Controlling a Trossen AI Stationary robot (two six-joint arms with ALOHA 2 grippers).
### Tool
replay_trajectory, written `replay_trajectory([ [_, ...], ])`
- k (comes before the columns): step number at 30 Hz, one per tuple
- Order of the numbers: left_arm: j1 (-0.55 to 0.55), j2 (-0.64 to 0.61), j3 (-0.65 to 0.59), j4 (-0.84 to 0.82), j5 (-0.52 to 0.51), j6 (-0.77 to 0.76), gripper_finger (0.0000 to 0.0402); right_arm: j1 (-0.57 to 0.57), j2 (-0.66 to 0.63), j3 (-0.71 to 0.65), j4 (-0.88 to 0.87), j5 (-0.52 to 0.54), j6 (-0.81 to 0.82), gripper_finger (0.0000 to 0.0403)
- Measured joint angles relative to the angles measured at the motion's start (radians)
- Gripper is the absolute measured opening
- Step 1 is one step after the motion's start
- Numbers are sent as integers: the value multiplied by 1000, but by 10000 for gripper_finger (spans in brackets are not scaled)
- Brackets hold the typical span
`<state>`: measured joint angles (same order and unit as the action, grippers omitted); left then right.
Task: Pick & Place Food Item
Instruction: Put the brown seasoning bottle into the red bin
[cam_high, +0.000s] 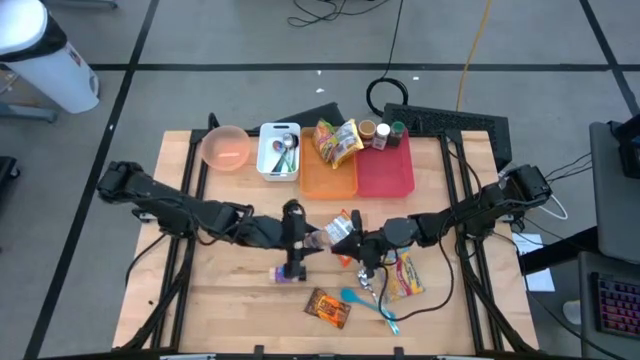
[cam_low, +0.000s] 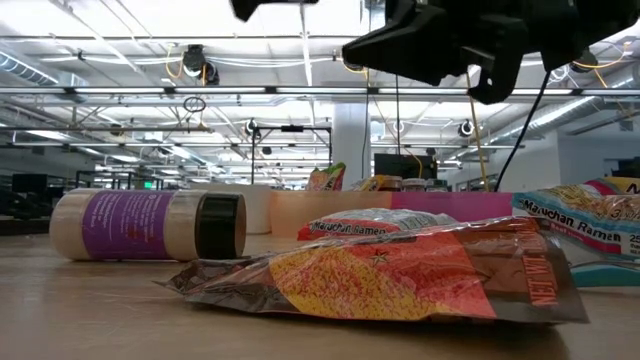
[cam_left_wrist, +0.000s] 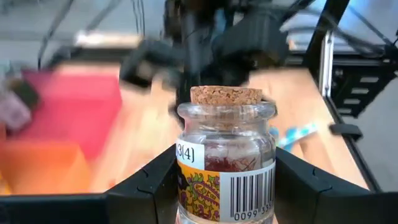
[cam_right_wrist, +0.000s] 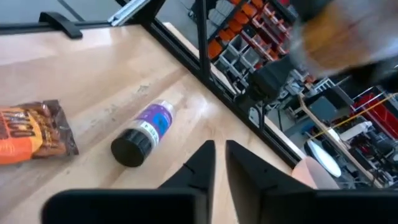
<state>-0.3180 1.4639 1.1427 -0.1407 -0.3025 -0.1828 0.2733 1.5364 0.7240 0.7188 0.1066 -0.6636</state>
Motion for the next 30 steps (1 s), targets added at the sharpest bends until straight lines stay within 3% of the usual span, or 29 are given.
replay_trajectory([
  [9,-41,6,-2,-200,45,-231,201,12,0,-1,51,26,4,176],
  [13,-38,22,-2,-195,143,-243,196,43,-1,-1,71,118,-81,242],
  [16,-8,37,-2,-193,228,-271,196,65,-1,-1,71,131,-164,275],
  [26,89,69,-2,-163,449,-302,196,76,-1,70,-24,124,-266,289],
  [30,112,85,-2,-130,514,-302,196,60,-1,74,-22,27,-268,282],
])
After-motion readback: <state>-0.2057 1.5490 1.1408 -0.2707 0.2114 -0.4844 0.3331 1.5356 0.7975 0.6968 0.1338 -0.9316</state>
